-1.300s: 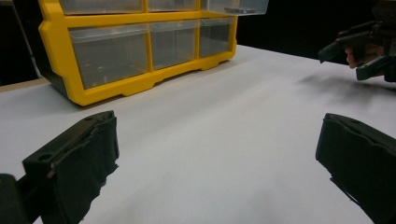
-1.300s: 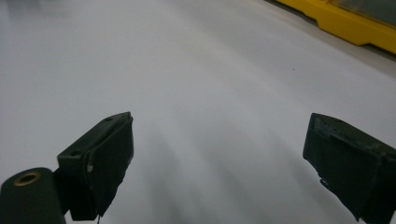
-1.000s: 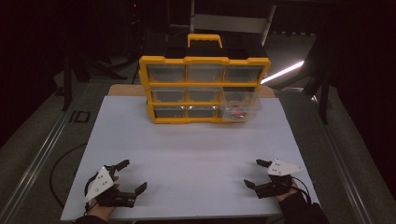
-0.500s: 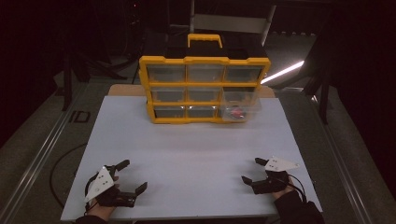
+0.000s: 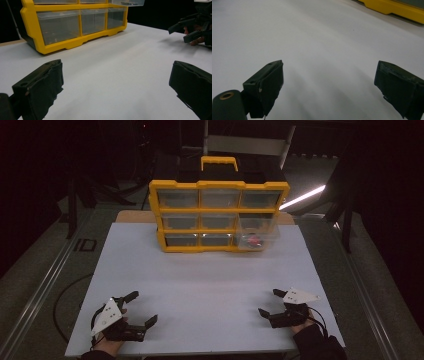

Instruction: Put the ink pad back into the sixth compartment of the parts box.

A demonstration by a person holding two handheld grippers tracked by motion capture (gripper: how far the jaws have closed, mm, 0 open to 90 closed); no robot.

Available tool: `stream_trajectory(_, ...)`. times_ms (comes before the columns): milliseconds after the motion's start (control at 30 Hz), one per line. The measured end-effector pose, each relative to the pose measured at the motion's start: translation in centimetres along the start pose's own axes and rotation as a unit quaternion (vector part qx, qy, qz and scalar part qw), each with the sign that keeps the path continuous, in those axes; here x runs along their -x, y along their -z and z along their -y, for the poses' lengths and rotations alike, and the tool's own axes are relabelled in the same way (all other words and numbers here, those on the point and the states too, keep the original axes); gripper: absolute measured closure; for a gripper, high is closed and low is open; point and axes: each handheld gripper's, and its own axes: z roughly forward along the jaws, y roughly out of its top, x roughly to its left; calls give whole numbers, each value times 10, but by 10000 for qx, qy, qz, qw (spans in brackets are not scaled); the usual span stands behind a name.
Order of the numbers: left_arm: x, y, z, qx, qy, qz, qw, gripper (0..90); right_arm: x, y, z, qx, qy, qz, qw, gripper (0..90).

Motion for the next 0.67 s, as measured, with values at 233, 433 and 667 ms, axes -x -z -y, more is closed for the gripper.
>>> stream_trajectory(233, -1, 0, 0, -25, 37, -19, 10000, 1, -2, 0, -1, -57, 66, -12, 10000, 88)
stream_trajectory(433, -1, 0, 0, 6, 77, -55, 10000, 1, -2, 0, -2, -53, 84, -1, 10000, 88)
stream_trajectory(667, -2, 0, 1, 8, 94, -83, 9999, 1, -2, 1, -2, -68, 81, -16, 9999, 88)
